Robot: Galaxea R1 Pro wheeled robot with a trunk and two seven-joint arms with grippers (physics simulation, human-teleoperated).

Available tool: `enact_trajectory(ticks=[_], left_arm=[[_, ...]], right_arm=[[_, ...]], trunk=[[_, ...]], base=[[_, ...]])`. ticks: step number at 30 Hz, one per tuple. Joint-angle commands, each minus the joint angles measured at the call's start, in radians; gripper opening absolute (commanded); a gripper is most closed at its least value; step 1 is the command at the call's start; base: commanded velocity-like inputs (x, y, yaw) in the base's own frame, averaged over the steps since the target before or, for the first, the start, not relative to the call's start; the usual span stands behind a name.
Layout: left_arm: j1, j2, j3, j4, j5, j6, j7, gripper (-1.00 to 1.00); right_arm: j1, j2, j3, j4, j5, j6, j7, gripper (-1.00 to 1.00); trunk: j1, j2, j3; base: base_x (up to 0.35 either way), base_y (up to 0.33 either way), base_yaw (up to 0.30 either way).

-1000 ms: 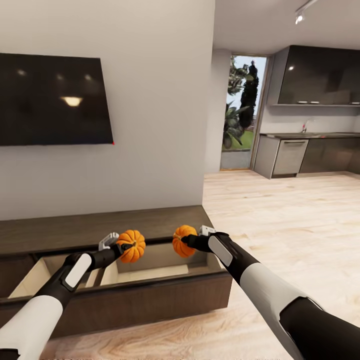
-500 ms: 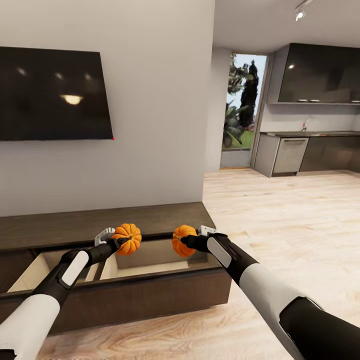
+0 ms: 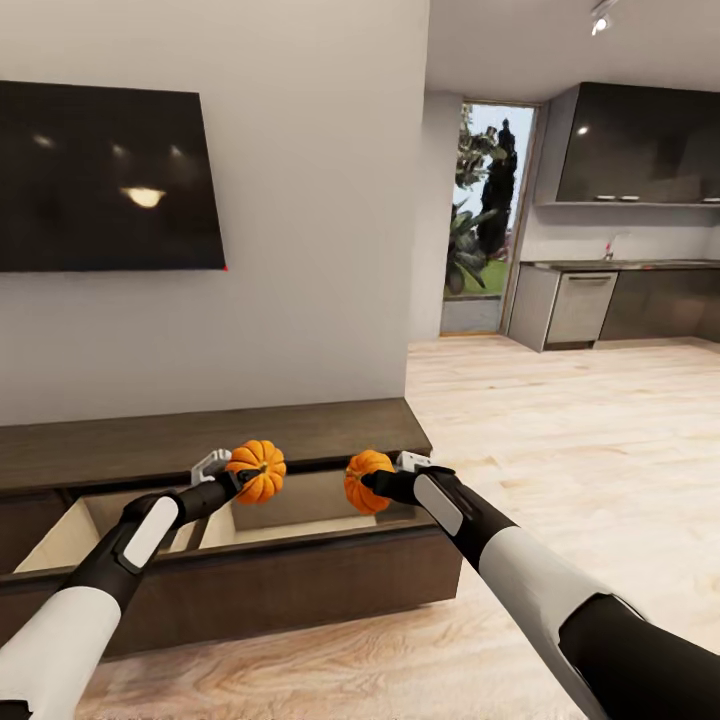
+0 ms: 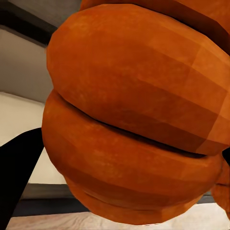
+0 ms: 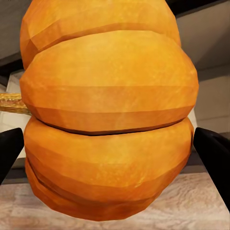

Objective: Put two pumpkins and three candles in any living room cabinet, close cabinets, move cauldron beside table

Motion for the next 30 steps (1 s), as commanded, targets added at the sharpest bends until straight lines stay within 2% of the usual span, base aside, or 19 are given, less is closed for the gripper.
enact_trajectory(ticks=[1,6,16,19,22,24,30], left_arm=[[0.000,0.001,-0.003,-0.010,0.003,0.007,0.001,-1.00],[0.000,0.004,-0.004,-0.029,0.000,0.043,0.000,-1.00],[0.000,0.004,-0.004,-0.031,-0.004,0.056,0.002,-1.00],[-0.001,0.005,-0.004,-0.047,-0.006,0.121,0.002,-1.00],[-0.002,0.007,-0.004,-0.125,-0.007,0.269,0.001,-1.00],[-0.002,0.008,-0.004,-0.151,-0.007,0.330,0.001,-1.00],[-0.002,0.010,-0.003,-0.182,-0.005,0.390,-0.001,-1.00]], right_arm=[[-0.001,-0.001,0.006,-0.002,-0.011,0.001,-0.010,-1.00],[-0.001,-0.001,0.006,-0.002,-0.011,0.001,-0.010,-1.00],[-0.001,-0.001,0.006,-0.002,-0.011,0.001,-0.010,-1.00],[-0.002,-0.001,0.006,-0.002,-0.011,0.001,-0.010,-1.00],[-0.001,-0.001,0.006,-0.002,-0.012,0.002,-0.010,-1.00],[-0.002,-0.001,0.006,-0.002,-0.012,0.002,-0.010,-1.00],[-0.001,-0.001,0.006,-0.002,-0.012,0.002,-0.010,-1.00]], trunk=[[0.000,0.000,-0.001],[0.000,0.000,-0.001],[0.000,0.000,-0.001],[0.000,0.000,-0.001],[0.000,0.000,-0.001],[0.000,0.000,-0.001],[0.000,0.000,-0.001]], base=[[0.000,0.000,0.000],[0.066,0.005,0.000],[0.315,0.004,0.000],[0.284,0.000,0.000],[0.071,0.000,0.000],[0.019,0.000,0.000],[0.004,0.000,0.000]])
